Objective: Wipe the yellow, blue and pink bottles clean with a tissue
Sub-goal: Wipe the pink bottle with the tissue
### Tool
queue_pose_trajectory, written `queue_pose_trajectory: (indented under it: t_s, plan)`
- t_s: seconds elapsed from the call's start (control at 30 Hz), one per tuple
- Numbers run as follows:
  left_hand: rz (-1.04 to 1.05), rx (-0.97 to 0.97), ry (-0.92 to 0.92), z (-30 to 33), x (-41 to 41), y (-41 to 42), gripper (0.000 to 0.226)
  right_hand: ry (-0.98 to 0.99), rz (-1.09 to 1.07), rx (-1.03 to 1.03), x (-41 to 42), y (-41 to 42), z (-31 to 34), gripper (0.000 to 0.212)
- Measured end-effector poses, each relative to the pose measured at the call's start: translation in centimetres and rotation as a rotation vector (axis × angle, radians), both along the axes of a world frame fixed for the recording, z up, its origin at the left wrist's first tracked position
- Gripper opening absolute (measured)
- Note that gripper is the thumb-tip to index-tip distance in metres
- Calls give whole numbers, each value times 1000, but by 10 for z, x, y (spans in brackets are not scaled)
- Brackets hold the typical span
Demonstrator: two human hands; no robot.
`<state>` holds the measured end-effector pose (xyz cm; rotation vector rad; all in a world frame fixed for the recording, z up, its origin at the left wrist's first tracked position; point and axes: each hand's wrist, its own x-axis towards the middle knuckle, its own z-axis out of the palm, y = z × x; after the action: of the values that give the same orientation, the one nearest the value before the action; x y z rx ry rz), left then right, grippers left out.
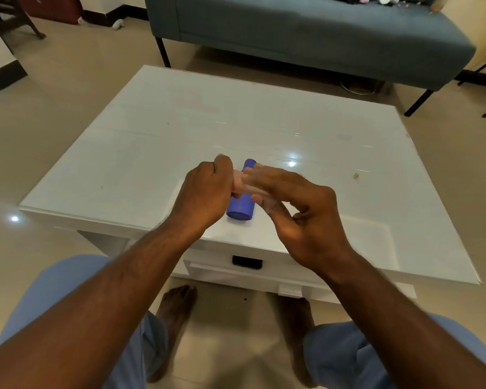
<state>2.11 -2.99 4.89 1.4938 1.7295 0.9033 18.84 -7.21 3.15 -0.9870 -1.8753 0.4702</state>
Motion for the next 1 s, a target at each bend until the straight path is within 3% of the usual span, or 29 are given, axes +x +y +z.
queue_pose_trajectory:
  t_s: [0.13, 0.2, 0.3, 0.37, 0.53, 0.7, 0.87, 1.0]
  plan:
    - [38, -29, -55, -2, 1, 4, 44, -47, 125, 159, -4, 0, -4, 30]
    - [38, -11, -71, -3, 0, 5, 49, 42, 154, 97, -7, -2, 0, 34]
    - [-31, 75, -82, -4, -1, 5, 59, 429, -19, -148, -5, -2, 12, 40]
    - [-70, 150, -72, -3, 1, 5, 63, 654, -162, -284, 3, 5, 18, 32]
    - [-106, 277, -72, -3, 2, 4, 59, 1048, -228, -679, 8, 11, 21, 37]
    - [-207, 355, -62, -2, 6, -1, 49, 971, -198, -775, 4, 9, 15, 34]
    - [-272, 399, 9, -6, 9, -6, 56, 839, -108, -757, -1, 6, 14, 37]
    - [-158, 404, 25, -5, 7, -4, 59, 471, -104, -564, -3, 1, 14, 42]
